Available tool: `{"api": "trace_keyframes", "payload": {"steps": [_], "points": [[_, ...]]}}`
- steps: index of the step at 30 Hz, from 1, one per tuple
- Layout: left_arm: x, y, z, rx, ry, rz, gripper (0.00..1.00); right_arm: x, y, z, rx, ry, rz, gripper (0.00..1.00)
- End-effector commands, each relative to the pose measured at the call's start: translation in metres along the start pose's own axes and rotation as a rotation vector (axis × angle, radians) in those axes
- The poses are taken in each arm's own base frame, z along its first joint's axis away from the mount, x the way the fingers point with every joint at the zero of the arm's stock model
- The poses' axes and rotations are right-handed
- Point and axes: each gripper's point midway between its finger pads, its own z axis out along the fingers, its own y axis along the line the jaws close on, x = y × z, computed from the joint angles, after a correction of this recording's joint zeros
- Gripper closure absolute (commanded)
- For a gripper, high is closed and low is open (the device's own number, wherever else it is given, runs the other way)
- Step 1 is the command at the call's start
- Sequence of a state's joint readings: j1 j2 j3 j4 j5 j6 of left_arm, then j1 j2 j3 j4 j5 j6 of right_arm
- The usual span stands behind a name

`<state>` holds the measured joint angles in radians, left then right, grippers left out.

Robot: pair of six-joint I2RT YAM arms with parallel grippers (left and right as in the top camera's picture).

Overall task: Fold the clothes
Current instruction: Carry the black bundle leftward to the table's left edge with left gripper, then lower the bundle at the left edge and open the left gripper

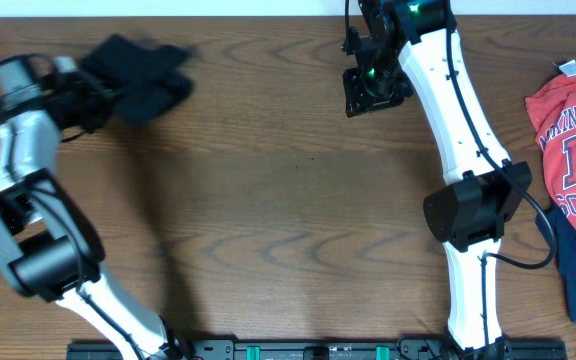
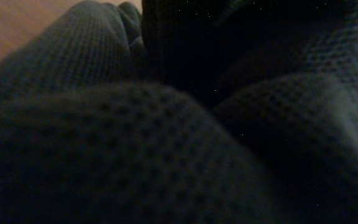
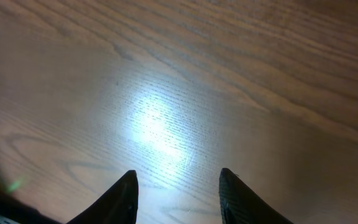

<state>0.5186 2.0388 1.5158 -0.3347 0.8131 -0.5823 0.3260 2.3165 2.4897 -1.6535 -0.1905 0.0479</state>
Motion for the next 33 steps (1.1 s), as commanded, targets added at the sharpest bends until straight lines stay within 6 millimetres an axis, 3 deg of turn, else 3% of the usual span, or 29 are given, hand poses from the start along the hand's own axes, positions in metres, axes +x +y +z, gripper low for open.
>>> {"api": "trace_keyframes", "payload": {"steps": [1, 10, 16, 22, 27, 33], "points": [[-0.031, 0.014, -0.039, 0.004, -0.097, -0.074, 0.94, 0.002, 0.008, -0.001, -0.025, 0.004, -0.012, 0.59], [-0.096, 0.077, -0.123, -0.007, -0.323, -0.171, 0.94, 0.012, 0.019, -0.001, -0.071, 0.045, -0.01, 0.63], [-0.117, 0.117, -0.167, -0.044, -0.436, -0.248, 0.94, 0.014, 0.029, 0.001, -0.074, 0.051, -0.034, 0.63], [-0.106, 0.177, -0.188, -0.196, -0.459, -0.401, 0.94, 0.016, 0.043, 0.003, -0.079, 0.058, -0.064, 0.63], [-0.094, 0.213, -0.19, -0.239, -0.425, -0.475, 0.94, 0.019, 0.054, 0.005, -0.08, 0.063, -0.088, 0.63], [-0.091, 0.237, -0.194, -0.218, -0.41, -0.486, 0.94, 0.022, 0.064, 0.007, -0.09, 0.069, -0.108, 0.63]]}}
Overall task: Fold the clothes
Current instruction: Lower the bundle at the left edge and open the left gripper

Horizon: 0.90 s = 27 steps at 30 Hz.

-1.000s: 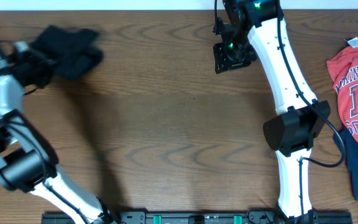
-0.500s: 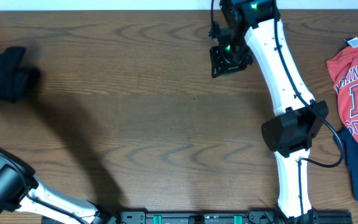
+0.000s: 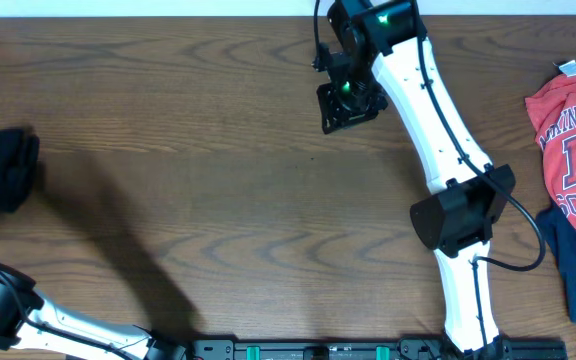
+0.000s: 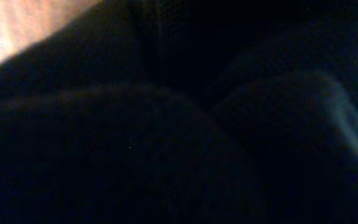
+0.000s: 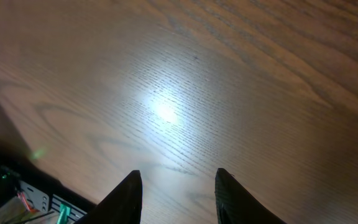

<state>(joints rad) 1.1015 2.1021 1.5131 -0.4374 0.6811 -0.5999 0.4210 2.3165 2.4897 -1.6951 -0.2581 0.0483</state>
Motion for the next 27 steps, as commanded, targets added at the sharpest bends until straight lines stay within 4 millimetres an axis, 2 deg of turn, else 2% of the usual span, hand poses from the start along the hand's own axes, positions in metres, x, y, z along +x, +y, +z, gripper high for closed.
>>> {"api": "trace_keyframes", "payload": {"steps": [1, 10, 16, 18, 19, 20, 21, 22, 24, 25, 27], "points": [[-0.008, 0.013, 0.001, 0.017, 0.003, 0.036, 0.94, 0.002, 0.014, 0.001, -0.021, 0.005, -0.028, 0.63], [-0.027, 0.031, -0.002, 0.033, -0.027, 0.033, 0.94, 0.004, 0.023, 0.003, -0.029, 0.01, -0.045, 0.64], [-0.03, 0.031, 0.001, 0.04, -0.037, 0.062, 0.94, 0.004, 0.024, 0.003, -0.036, 0.011, -0.042, 0.64], [-0.031, 0.031, 0.0, 0.04, -0.038, 0.061, 0.94, 0.004, 0.025, 0.003, -0.036, 0.011, -0.042, 0.59], [-0.031, 0.031, 0.0, 0.04, -0.038, 0.061, 0.73, 0.004, 0.025, 0.003, -0.036, 0.011, -0.042, 0.51], [-0.031, 0.031, 0.0, 0.04, -0.038, 0.062, 0.44, 0.004, 0.025, 0.003, -0.036, 0.011, -0.042, 0.46], [-0.031, 0.031, 0.0, 0.04, -0.039, 0.062, 0.26, 0.004, 0.025, 0.003, -0.036, 0.011, -0.042, 0.46], [-0.031, 0.031, 0.0, 0.04, -0.038, 0.061, 0.17, 0.004, 0.025, 0.003, -0.036, 0.011, -0.042, 0.44], [-0.03, 0.032, 0.0, 0.038, -0.037, 0.056, 0.18, 0.004, 0.025, 0.003, -0.036, 0.011, -0.042, 0.37], [-0.031, 0.032, 0.0, 0.038, -0.038, 0.048, 0.12, 0.004, 0.025, 0.003, -0.036, 0.011, -0.042, 0.34], [-0.031, 0.034, -0.001, 0.036, -0.036, 0.024, 0.09, 0.004, 0.025, 0.003, -0.036, 0.012, -0.044, 0.34]]}}
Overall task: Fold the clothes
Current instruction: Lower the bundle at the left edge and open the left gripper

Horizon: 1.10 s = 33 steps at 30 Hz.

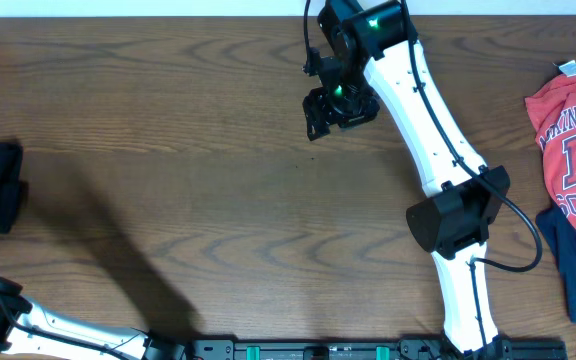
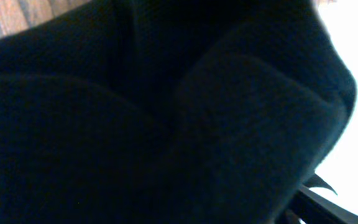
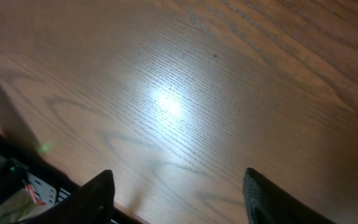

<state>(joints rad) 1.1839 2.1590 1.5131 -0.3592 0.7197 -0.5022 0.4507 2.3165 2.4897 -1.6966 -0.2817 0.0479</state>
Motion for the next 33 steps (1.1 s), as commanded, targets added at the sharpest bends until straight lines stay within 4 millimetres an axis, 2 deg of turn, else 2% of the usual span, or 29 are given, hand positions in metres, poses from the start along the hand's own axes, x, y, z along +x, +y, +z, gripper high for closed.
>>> {"api": "trace_keyframes", "payload": {"steps": [1, 2, 3, 6, 8, 10, 12, 14, 17, 23, 29, 33], "points": [[0.001, 0.007, 0.002, -0.003, 0.013, -0.048, 0.12, 0.001, 0.008, 0.0, -0.011, 0.001, -0.015, 0.35], [0.002, 0.009, 0.001, -0.007, 0.015, -0.074, 0.2, 0.001, 0.008, 0.0, -0.011, 0.001, -0.015, 0.36], [0.002, 0.013, 0.0, -0.02, 0.017, -0.116, 0.22, 0.001, 0.008, 0.0, -0.011, 0.001, -0.015, 0.36], [0.005, 0.023, -0.005, -0.049, 0.025, -0.212, 0.25, 0.001, 0.008, 0.0, -0.011, 0.001, -0.015, 0.35], [0.009, 0.037, -0.011, -0.112, 0.027, -0.29, 0.24, 0.001, 0.008, 0.0, -0.012, 0.001, -0.015, 0.33], [0.01, 0.053, -0.022, -0.193, 0.008, -0.33, 0.12, 0.001, 0.009, 0.0, -0.012, 0.001, -0.015, 0.32], [0.006, 0.065, -0.034, -0.238, -0.017, -0.325, 0.02, 0.001, 0.009, 0.0, -0.015, 0.001, -0.016, 0.26], [0.002, 0.067, -0.04, -0.232, -0.024, -0.289, 0.01, 0.001, 0.009, 0.0, -0.015, 0.001, -0.016, 0.18], [-0.002, 0.067, -0.045, -0.214, -0.025, -0.24, 0.02, 0.001, 0.009, 0.0, -0.015, 0.001, -0.028, 0.12], [-0.001, 0.069, -0.047, -0.214, -0.021, -0.274, 0.02, 0.001, 0.01, 0.0, -0.016, 0.0, -0.029, 0.12], [-0.002, 0.056, -0.04, -0.174, -0.016, -0.21, 0.02, 0.001, 0.01, 0.0, -0.016, 0.001, -0.028, 0.13], [0.0, 0.036, -0.033, -0.124, -0.002, -0.158, 0.02, -0.001, 0.01, 0.0, -0.016, -0.008, -0.022, 0.12]]}}
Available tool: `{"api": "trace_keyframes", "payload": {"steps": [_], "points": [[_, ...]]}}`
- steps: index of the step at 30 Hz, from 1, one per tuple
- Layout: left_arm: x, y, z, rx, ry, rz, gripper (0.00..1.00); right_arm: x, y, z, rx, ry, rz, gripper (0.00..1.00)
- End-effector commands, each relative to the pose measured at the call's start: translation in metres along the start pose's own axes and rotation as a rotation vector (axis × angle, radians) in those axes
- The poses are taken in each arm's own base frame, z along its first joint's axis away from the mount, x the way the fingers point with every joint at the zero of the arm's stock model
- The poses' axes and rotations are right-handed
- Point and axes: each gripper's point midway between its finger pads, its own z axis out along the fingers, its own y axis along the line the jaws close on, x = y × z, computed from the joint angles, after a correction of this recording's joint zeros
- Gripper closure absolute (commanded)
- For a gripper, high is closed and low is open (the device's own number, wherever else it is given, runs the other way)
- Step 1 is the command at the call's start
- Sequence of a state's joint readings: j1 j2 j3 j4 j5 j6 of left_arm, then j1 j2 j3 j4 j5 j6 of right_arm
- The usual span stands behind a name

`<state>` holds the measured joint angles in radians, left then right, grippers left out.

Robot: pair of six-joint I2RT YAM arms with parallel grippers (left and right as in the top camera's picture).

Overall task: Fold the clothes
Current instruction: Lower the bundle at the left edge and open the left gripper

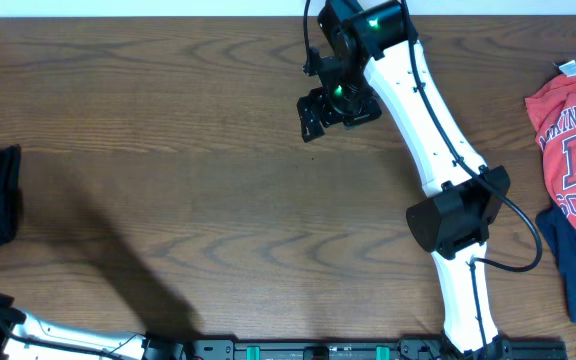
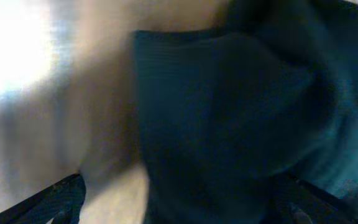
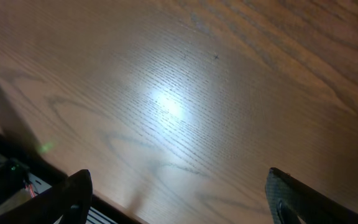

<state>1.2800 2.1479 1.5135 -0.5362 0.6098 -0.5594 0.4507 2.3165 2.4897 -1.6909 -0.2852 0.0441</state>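
Note:
A black garment lies bunched at the far left edge of the table. In the left wrist view the same dark cloth (image 2: 241, 112) fills the centre and right. My left gripper (image 2: 185, 200) is open, with one finger (image 2: 61, 196) low on the left and the other low on the right, and the cloth lies past them. A red printed T-shirt (image 1: 573, 150) lies at the right edge. My right gripper (image 1: 328, 108) hangs open over bare wood at the back centre, its fingers (image 3: 73, 194) far apart with nothing between them.
A dark blue cloth (image 1: 568, 262) lies beside the red shirt at the right edge. The wooden table (image 1: 268, 220) runs between the two piles. The right arm's white links (image 1: 438, 120) cross the right half. A black rail (image 1: 318, 350) lines the front edge.
The black cloth no longer fills the left wrist view; that gripper's fingers now show wide apart, clear of it. The right gripper's fingers have spread wider. The garment sits a little lower at the left edge.
At first the black garment was at the back left with the left arm on it, filling the left wrist view. Then it was at the far left edge, still filling that view. Now it lies there released. Meanwhile the right gripper shifted left and opened wider.

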Motion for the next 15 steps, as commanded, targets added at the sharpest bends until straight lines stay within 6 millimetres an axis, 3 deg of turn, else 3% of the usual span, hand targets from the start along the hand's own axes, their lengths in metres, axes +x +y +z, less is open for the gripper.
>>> {"api": "trace_keyframes", "payload": {"steps": [1, 7, 15], "points": [[0.011, -0.026, -0.004, 0.047, 0.013, 0.063, 0.02, -0.001, 0.009, 0.0, -0.013, -0.005, -0.015, 0.12], [0.017, -0.042, -0.012, 0.049, -0.006, -0.026, 0.02, -0.001, 0.011, 0.0, -0.02, -0.005, -0.011, 0.08], [0.014, -0.058, -0.041, 0.057, -0.077, 0.012, 0.02, 0.0, 0.012, 0.001, -0.02, -0.003, -0.014, 0.01]]}}
